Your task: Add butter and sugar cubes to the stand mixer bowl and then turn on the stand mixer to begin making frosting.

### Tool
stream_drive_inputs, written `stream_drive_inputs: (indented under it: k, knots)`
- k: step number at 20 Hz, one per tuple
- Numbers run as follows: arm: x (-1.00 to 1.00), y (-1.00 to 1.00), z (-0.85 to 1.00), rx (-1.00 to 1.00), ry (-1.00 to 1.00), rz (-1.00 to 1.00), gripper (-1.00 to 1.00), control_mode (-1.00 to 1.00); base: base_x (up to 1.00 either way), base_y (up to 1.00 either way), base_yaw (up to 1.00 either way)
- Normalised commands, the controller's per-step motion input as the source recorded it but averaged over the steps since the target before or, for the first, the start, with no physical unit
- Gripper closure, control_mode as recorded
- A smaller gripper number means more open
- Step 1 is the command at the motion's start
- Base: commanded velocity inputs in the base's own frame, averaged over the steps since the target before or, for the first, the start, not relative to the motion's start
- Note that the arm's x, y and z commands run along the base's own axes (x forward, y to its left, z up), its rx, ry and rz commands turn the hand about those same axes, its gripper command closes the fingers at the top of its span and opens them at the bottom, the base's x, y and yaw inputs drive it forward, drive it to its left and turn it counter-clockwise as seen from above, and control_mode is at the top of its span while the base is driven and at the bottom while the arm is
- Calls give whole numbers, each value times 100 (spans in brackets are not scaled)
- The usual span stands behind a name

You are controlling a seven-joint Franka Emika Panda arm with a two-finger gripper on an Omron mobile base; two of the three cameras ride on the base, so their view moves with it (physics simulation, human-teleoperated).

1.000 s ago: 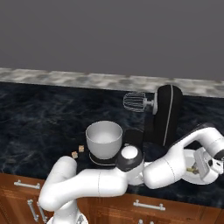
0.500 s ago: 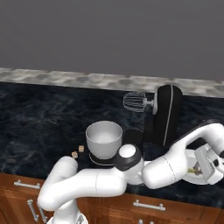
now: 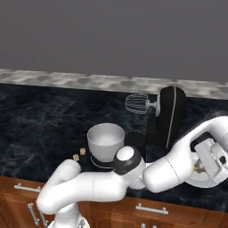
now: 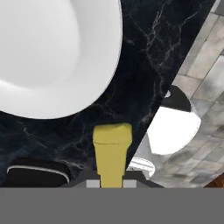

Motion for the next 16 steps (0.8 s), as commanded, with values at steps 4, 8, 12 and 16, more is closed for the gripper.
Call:
stream_drive_inputs:
  k: [4,8,12,16]
  knots:
    - [-71,98,33,-26,-22,0,100,-100,0,0,0]
    - [-72,100,33,-29,-25,2,100,-100,0,0,0]
    - [-77,100,36,-30,-26,1,100,-100,0,0,0]
    - [-78,100,38,-32,-26,0,100,-100,0,0,0]
